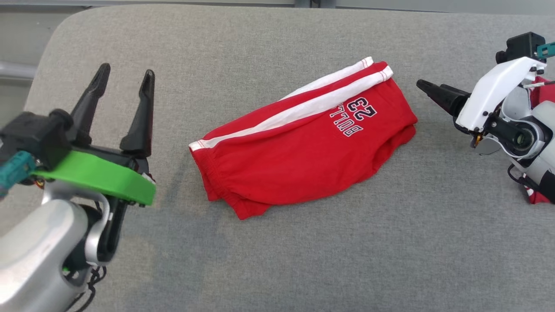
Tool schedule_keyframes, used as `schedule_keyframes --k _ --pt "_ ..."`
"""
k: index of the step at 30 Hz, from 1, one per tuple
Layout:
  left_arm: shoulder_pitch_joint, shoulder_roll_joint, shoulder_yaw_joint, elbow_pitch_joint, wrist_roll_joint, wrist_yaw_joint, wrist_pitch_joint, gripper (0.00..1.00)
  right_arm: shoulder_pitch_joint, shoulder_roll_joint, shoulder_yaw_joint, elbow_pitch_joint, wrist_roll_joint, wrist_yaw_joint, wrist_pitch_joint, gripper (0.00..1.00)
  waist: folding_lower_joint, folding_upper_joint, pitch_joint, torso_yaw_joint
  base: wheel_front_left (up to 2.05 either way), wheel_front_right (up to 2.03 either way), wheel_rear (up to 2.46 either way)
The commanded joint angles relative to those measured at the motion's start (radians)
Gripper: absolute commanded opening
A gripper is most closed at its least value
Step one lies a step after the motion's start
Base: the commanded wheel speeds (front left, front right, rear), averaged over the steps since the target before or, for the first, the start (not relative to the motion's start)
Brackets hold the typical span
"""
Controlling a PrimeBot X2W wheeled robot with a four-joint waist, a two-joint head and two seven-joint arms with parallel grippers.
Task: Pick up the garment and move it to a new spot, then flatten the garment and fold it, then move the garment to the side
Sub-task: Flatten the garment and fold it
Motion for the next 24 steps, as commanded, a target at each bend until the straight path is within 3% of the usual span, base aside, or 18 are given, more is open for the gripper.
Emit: schedule_keyframes --k 1,6,18,19,21,24 --pt "0.028 -0.017 0.007 0.0 0.019 0.021 -0.018 1.0 0.015 0.005 -0.001 0.017 0.01 0.001 0.018 1.0 0.0001 -0.0001 0.017 0.021 0.0 0.0 0.0" --pt "0.115 -0.114 0.028 0.005 0.036 0.037 -0.046 1.0 0.006 0.024 0.006 0.078 0.024 0.001 0.095 1.0 0.0001 -0.0001 0.038 0.058 0.0 0.0 0.0" --pt "0.229 -0.285 0.084 0.076 0.134 -0.043 -0.051 1.0 0.012 0.067 -0.009 0.111 0.05 0.001 0.212 1.0 0.0001 -0.0001 0.059 0.131 0.0 0.0 0.0" --pt "0.235 -0.298 0.088 0.083 0.143 -0.051 -0.051 1.0 0.014 0.071 -0.009 0.114 0.046 0.001 0.214 0.87 0.0001 -0.0001 0.06 0.134 0.0 0.0 0.0" --pt "0.24 -0.317 0.101 0.091 0.164 -0.064 -0.051 1.0 0.015 0.077 -0.008 0.116 0.036 0.001 0.213 0.04 0.0001 -0.0001 0.06 0.138 0.0 0.0 0.0" --pt "0.247 -0.336 0.111 0.11 0.19 -0.075 -0.051 1.0 0.024 0.085 -0.015 0.111 0.031 0.001 0.212 0.0 0.0001 -0.0001 0.058 0.139 0.0 0.0 0.0"
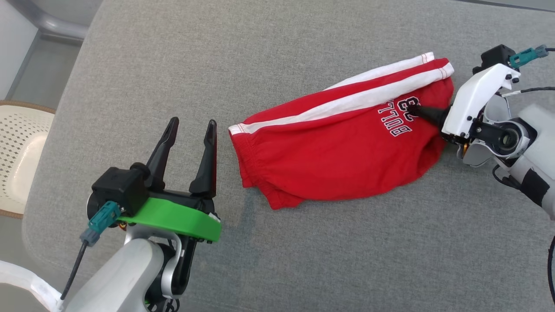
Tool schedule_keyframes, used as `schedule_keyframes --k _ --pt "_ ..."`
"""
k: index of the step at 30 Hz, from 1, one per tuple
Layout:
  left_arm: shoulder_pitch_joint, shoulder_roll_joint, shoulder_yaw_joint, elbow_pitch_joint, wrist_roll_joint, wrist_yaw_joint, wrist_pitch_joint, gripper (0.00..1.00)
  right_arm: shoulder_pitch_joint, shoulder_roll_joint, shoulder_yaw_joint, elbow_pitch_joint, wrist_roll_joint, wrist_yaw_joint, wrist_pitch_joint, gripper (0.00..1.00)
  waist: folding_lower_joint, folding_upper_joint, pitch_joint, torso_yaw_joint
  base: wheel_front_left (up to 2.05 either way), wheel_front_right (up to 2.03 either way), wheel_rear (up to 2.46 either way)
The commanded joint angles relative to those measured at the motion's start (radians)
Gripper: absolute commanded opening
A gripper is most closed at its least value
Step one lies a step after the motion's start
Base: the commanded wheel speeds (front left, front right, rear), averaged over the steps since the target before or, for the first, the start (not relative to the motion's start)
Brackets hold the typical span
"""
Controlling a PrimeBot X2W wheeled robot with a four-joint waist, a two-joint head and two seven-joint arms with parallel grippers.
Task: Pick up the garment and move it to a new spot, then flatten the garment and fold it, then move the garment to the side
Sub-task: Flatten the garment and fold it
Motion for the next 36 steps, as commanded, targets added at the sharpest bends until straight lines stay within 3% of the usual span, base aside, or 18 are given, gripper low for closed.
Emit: schedule_keyframes --k 1,12,28,36 --pt "0.019 -0.013 0.012 0.009 0.014 -0.007 -0.005 1.0 0.023 0.007 -0.001 -0.008 -0.009 0.0 -0.003 0.0 0.0001 0.0 -0.004 -0.003 0.0 0.0 0.0" --pt "0.073 -0.04 0.067 0.046 0.049 -0.046 -0.005 1.0 0.064 -0.024 -0.05 -0.079 -0.044 0.0 -0.076 0.0 0.0001 0.0 -0.073 -0.084 0.0 0.0 0.0" --pt "0.191 -0.026 0.204 0.032 0.165 0.009 -0.005 1.0 0.222 -0.087 -0.135 -0.197 -0.081 0.0 -0.273 0.0 0.0001 0.0 -0.153 -0.23 0.0 0.0 0.0" --pt "0.258 -0.073 0.267 0.04 0.233 -0.022 -0.004 1.0 0.245 -0.095 -0.148 -0.227 -0.119 0.0 -0.307 0.0 0.0001 0.0 -0.182 -0.238 0.0 0.0 0.0"
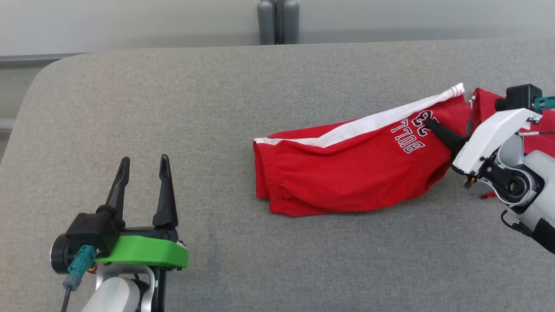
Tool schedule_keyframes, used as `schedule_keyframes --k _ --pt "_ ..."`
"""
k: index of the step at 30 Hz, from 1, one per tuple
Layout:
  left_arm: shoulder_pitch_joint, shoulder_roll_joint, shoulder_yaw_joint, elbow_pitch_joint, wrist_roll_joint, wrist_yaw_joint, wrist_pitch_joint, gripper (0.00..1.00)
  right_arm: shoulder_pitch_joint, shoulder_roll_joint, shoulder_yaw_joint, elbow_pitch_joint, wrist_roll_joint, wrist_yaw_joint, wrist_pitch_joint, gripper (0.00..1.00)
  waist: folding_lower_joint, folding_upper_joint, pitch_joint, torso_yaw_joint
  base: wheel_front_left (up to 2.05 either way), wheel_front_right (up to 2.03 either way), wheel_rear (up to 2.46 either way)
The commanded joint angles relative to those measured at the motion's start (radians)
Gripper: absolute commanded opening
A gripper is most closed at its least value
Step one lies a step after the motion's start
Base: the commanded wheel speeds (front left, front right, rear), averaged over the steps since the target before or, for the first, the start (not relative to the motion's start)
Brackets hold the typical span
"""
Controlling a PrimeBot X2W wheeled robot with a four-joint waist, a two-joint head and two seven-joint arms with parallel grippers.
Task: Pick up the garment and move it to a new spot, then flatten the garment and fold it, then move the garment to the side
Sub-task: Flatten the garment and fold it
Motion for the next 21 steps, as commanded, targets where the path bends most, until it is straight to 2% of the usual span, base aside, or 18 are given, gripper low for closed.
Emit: schedule_keyframes --k 1,9,21 --pt "0.02 -0.01 0.011 0.005 0.005 -0.01 -0.004 1.0 -0.002 0.005 0.004 -0.005 -0.017 0.001 -0.003 0.0 0.0001 0.0 -0.009 -0.002 0.0 0.0 0.0" --pt "0.036 -0.07 0.03 0.039 0.029 -0.059 -0.004 1.0 -0.086 0.096 0.067 0.018 -0.103 0.001 0.059 0.0 0.0001 0.0 -0.022 0.039 0.0 0.0 0.0" --pt "0.036 -0.14 0.055 0.097 0.061 -0.117 -0.004 1.0 -0.166 0.247 0.187 0.162 -0.195 0.001 0.167 0.0 0.0001 0.0 -0.006 0.176 0.0 0.0 0.0"
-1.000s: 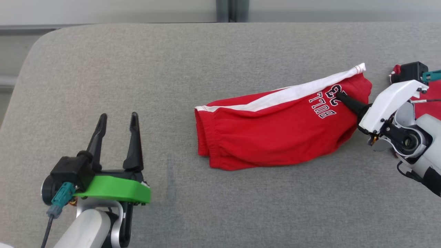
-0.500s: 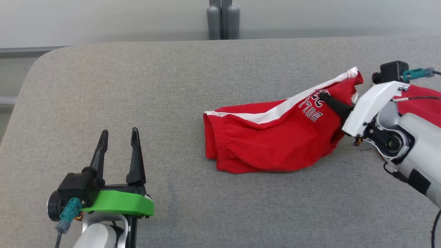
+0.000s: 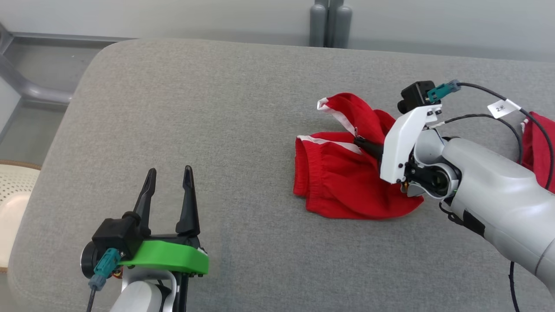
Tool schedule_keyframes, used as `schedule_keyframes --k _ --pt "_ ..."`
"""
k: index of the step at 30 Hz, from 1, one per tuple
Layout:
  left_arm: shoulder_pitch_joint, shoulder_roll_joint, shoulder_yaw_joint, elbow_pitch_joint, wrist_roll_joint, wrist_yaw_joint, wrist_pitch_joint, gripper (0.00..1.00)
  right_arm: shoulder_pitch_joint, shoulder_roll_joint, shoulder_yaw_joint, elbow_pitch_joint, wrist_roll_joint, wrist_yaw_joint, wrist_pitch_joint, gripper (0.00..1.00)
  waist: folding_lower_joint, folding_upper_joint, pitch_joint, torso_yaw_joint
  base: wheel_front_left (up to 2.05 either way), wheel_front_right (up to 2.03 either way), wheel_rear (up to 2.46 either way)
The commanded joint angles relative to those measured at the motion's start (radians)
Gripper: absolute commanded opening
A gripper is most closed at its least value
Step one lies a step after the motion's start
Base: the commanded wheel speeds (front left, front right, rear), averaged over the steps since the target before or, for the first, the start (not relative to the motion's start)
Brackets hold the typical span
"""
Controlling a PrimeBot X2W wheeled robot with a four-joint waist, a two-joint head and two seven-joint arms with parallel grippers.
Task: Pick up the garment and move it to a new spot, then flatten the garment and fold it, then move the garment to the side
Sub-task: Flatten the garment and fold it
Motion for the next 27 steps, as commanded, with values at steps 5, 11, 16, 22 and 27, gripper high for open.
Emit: schedule_keyframes --k 5,11,16,22,27 --pt "0.015 -0.02 0.02 0.012 0.021 -0.022 -0.003 1.0 -0.007 0.04 0.027 0.025 -0.021 0.001 0.024 0.0 0.0 0.0 0.013 0.059 0.0 0.0 0.0" --pt "0.015 -0.035 0.036 0.028 0.037 -0.036 -0.003 1.0 -0.007 0.078 0.045 0.047 -0.029 0.001 0.062 0.11 0.0 0.0 0.019 0.055 0.0 0.0 0.0" --pt "0.006 -0.041 0.048 0.042 0.045 -0.049 -0.003 1.0 -0.001 0.096 0.053 0.034 -0.036 0.001 0.055 1.0 0.0 0.0 0.009 0.029 0.0 0.0 0.0" --pt "0.02 -0.038 0.066 0.047 0.057 -0.055 -0.002 1.0 0.011 0.077 0.046 -0.062 -0.023 0.001 -0.001 1.0 0.0 0.0 -0.008 -0.025 0.0 0.0 0.0" --pt "0.028 -0.03 0.077 0.042 0.063 -0.056 -0.003 1.0 0.02 0.038 0.032 -0.162 -0.015 0.001 -0.055 1.0 0.0 0.0 -0.022 -0.076 0.0 0.0 0.0"
